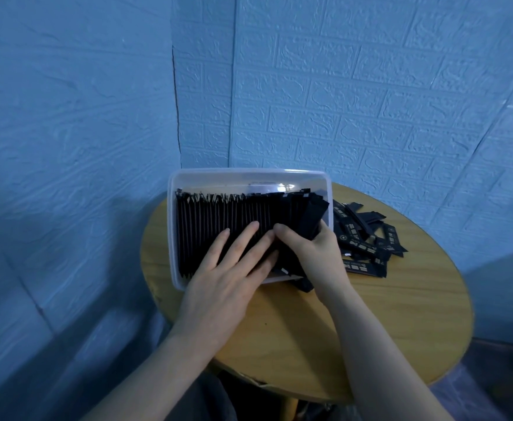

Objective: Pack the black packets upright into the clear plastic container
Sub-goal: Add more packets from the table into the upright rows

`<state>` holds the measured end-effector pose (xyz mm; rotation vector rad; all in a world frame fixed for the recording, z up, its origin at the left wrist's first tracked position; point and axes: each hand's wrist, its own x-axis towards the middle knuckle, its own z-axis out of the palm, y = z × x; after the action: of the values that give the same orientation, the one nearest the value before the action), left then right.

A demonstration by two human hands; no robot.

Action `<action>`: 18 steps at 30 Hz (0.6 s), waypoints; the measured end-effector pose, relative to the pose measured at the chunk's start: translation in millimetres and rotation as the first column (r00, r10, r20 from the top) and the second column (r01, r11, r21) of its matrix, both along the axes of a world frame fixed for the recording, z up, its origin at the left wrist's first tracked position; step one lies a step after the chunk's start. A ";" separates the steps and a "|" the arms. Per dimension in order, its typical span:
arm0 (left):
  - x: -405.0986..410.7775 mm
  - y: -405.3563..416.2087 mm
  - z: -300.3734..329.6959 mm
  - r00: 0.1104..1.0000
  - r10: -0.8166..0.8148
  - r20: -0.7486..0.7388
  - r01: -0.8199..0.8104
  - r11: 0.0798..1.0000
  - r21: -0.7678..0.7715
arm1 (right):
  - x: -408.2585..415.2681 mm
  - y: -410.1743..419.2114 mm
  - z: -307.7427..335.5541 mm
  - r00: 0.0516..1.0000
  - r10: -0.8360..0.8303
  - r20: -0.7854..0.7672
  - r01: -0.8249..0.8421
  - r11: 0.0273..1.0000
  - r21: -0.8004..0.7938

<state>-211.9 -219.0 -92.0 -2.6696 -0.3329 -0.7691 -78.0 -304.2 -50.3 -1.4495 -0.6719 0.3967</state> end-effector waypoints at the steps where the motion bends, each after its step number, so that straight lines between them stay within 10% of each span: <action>1: -0.2 0.1 0.0 1.000 0.002 -0.002 -0.002 1.000 -0.002 | 0.0 1.5 -0.6 1.000 -0.017 0.013 0.017 1.000 -0.007; 18: -2.1 -1.1 0.6 1.000 -0.001 0.014 0.001 1.000 0.013 | 0.4 1.9 -5.1 0.993 -0.113 0.032 0.112 0.993 0.030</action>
<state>-214.1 -220.1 -91.4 -2.6543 -0.3289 -0.7876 -77.7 -302.3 -55.4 -1.4620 -0.6174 0.2751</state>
